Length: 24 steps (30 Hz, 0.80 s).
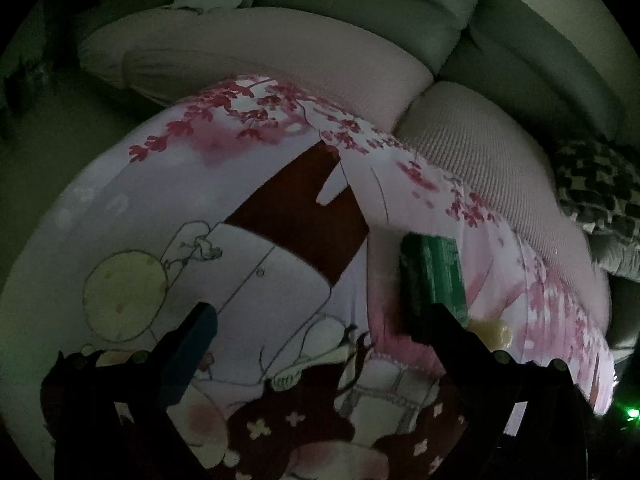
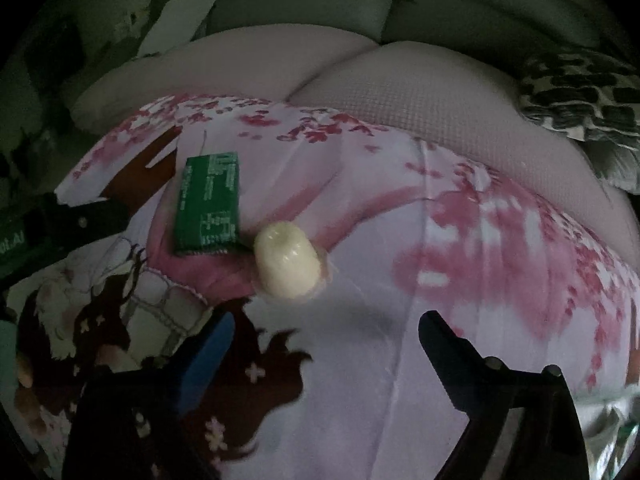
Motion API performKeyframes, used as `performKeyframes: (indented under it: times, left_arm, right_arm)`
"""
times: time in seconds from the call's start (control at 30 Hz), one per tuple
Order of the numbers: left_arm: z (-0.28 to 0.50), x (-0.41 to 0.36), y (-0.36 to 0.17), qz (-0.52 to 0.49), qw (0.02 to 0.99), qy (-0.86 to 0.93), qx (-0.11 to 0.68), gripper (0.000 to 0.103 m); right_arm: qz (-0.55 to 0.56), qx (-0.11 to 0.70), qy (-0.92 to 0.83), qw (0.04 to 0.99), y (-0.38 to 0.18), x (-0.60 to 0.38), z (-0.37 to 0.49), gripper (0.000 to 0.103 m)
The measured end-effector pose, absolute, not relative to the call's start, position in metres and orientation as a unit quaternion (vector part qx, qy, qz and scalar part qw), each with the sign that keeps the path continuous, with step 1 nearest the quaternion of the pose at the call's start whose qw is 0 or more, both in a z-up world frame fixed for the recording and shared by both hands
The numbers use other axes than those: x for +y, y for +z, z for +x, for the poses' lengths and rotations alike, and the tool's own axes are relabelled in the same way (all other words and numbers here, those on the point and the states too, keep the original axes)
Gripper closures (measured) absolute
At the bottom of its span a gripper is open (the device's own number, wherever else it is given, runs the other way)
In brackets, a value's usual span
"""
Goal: Organize snacks
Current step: 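Grasp the white cup cake with the right gripper while left grasps the green box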
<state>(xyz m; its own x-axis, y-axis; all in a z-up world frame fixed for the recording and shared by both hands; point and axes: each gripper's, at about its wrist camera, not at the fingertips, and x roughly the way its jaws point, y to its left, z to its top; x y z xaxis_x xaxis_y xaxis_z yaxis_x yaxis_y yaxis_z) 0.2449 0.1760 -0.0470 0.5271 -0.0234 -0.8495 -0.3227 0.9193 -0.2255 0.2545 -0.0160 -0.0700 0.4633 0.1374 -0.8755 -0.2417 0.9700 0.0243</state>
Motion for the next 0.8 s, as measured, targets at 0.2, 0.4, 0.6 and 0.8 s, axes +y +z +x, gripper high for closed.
performKeyframes:
  times: [0.2,0.4,0.6,0.8]
  left_arm:
    - [0.256,0.165,-0.048,-0.173,0.865,0.077,0.464,0.000]
    - [0.267,0.153,-0.059,-0.170,0.864,0.066,0.468,0.000]
    - [0.275,0.139,-0.063,-0.157,0.870,0.051,0.465,0.000]
    - [0.283,0.126,-0.068,-0.141,0.873,0.042,0.465,0.000]
  right_arm:
    - [-0.065,0.503,0.107,0.855,-0.082,-0.004,0.266,0.010]
    - [-0.047,0.493,0.098,0.863,-0.085,-0.006,0.274,0.017]
    - [-0.032,0.488,0.085,0.868,-0.080,-0.017,0.277,0.038]
    - [-0.030,0.486,0.085,0.869,-0.078,-0.025,0.277,0.050]
